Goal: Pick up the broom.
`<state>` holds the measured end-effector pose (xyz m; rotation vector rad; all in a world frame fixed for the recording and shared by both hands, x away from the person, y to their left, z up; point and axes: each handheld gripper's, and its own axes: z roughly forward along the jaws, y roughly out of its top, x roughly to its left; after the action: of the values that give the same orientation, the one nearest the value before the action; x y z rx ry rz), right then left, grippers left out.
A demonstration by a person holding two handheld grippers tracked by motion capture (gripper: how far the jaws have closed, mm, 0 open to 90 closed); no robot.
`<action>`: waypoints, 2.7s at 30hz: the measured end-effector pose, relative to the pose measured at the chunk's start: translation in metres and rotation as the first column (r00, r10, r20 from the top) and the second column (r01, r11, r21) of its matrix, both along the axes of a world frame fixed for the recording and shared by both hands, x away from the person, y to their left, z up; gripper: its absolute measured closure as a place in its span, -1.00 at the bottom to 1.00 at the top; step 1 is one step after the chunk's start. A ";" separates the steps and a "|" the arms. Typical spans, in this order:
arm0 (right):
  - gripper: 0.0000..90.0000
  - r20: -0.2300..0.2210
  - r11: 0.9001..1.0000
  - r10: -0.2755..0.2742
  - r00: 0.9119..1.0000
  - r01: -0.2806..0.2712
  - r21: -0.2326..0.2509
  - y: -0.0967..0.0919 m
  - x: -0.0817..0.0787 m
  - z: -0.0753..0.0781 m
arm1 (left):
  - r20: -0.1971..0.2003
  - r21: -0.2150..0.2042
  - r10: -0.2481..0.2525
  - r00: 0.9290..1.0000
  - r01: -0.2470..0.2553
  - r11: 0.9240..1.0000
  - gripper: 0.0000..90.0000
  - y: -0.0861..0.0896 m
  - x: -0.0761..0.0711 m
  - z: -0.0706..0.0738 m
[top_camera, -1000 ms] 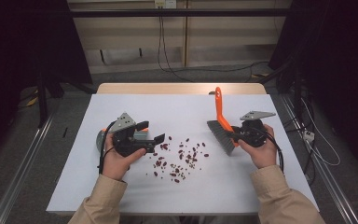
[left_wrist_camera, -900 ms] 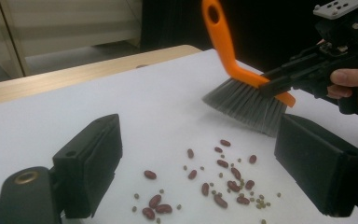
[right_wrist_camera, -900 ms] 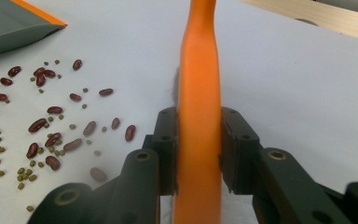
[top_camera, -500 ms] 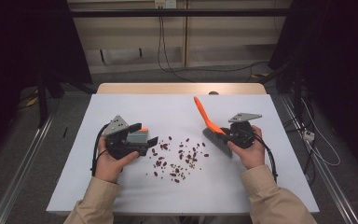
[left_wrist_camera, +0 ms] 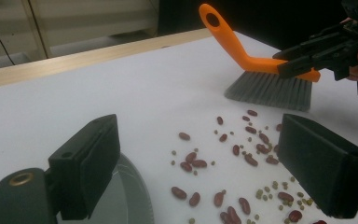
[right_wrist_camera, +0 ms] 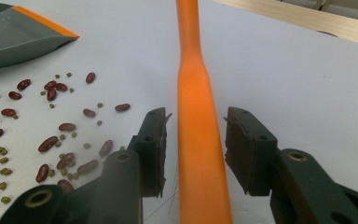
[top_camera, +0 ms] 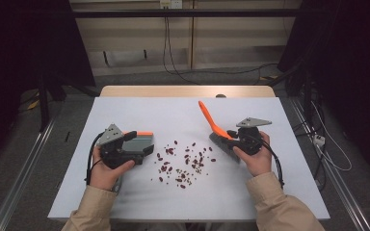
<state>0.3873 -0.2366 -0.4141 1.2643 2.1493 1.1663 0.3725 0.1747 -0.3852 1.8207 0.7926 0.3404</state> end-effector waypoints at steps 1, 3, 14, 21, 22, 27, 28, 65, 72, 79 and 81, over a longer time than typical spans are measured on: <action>0.26 0.001 1.000 -0.004 1.000 0.004 0.004 0.000 0.000 0.000 | -0.002 0.006 0.000 1.000 0.000 1.000 -0.70 0.001 0.000 0.000; 0.29 0.005 1.000 -0.008 1.000 0.008 0.014 -0.001 -0.001 -0.002 | -0.001 0.007 0.003 1.000 -0.003 1.000 -0.70 0.001 -0.001 -0.001; 0.57 0.031 1.000 -0.021 0.999 0.021 -0.018 0.008 -0.005 -0.014 | 0.002 0.011 0.029 1.000 -0.029 1.000 -0.70 0.013 -0.005 -0.004; 0.57 0.076 0.996 -0.068 0.995 0.072 -0.056 0.027 -0.014 -0.016 | 0.003 0.017 0.044 0.999 -0.044 0.999 -0.70 0.020 -0.007 -0.006; 0.57 0.081 0.995 -0.073 0.994 0.078 -0.061 0.030 -0.015 -0.017 | 0.005 0.022 0.045 0.999 -0.045 0.999 -0.70 0.021 -0.007 -0.006; 0.57 0.094 0.991 -0.103 0.990 0.110 -0.075 0.041 -0.020 -0.018 | 0.006 0.015 0.051 0.999 -0.051 0.999 -0.70 0.024 -0.008 -0.006; 0.57 0.092 0.991 -0.109 0.990 0.116 -0.071 0.043 -0.021 -0.018 | 0.006 0.014 0.053 0.999 -0.053 0.999 -0.70 0.025 -0.008 -0.007; 0.55 0.114 0.993 -0.105 0.988 0.110 -0.037 0.100 -0.038 -0.023 | -0.003 0.008 0.027 1.000 -0.026 1.000 -0.83 0.046 -0.014 -0.022; 0.55 0.115 0.997 -0.073 0.991 0.077 -0.028 0.111 -0.042 -0.022 | 0.001 0.010 0.027 1.000 -0.027 1.000 -0.83 0.047 -0.014 -0.021; 0.55 0.121 0.998 -0.049 0.991 0.052 -0.022 0.120 -0.046 -0.022 | 0.003 0.008 0.026 1.000 -0.026 1.000 -0.83 0.047 -0.014 -0.021; 0.55 0.125 0.999 -0.042 0.991 0.046 -0.029 0.123 -0.047 -0.022 | 0.004 0.002 0.020 1.000 -0.020 1.000 -0.83 0.047 -0.014 -0.021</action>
<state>0.3400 -0.1137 -0.4358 1.1868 2.0324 1.1564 0.3587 0.2215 -0.4059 1.8148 0.8081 0.3583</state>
